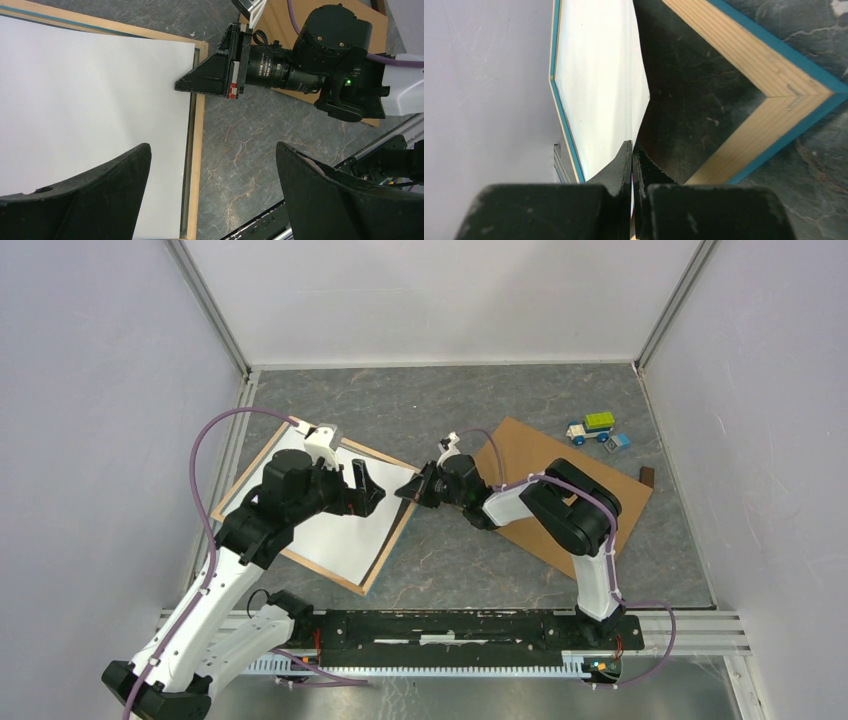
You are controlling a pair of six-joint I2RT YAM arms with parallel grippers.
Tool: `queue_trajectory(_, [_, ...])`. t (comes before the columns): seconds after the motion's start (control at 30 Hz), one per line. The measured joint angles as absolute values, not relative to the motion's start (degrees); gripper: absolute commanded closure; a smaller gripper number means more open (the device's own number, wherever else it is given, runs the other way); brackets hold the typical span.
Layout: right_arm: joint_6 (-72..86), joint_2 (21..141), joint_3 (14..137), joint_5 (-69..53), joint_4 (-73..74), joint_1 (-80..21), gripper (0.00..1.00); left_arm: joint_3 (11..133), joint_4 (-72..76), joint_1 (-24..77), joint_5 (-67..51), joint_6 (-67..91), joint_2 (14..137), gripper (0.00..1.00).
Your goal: Put the photo into the frame
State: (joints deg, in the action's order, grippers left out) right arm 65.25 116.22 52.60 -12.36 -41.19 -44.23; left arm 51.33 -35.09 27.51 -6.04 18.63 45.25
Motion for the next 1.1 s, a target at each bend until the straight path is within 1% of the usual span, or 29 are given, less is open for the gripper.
queue_trajectory(0.2, [66.4,116.2,52.3,-9.9,-44.4,-45.7,1.00,51.3,-35.1,27.5,-6.0,18.6,45.3,0.00])
queue_trajectory(0.23, [66.6,116.2,52.1,-9.6,-44.9,-45.8,0.98,51.3,-35.1,27.5,-6.1,18.6,45.3,0.00])
queue_trajectory(0.3, [66.7,116.2,51.5,-8.8,-45.4,-45.9,0.87,51.3,-35.1,27.5,-6.1,18.6,45.3,0.00])
queue_trajectory(0.37, [66.6,116.2,51.3,-8.4,-45.1,-46.0,0.80,51.3,-35.1,27.5,-6.1,18.6,45.3,0.00])
queue_trajectory(0.6, [63.0,115.4,51.4,-5.9,-39.2,-46.5,0.65,51.3,-35.1,27.7,-6.1,18.6,45.3,0.00])
queue_trajectory(0.87, [55.1,110.0,53.3,-2.6,-28.1,-47.0,0.42,51.2,-35.1,27.9,-6.1,18.6,45.3,0.00])
queue_trajectory(0.93, [52.1,108.3,53.9,-1.3,-24.9,-47.0,0.36,51.2,-35.1,27.9,-6.1,18.6,45.3,0.00])
queue_trajectory(1.1, [41.7,102.1,54.3,4.1,-14.1,-47.0,0.26,51.2,-35.1,27.9,-6.1,18.6,45.4,0.00])
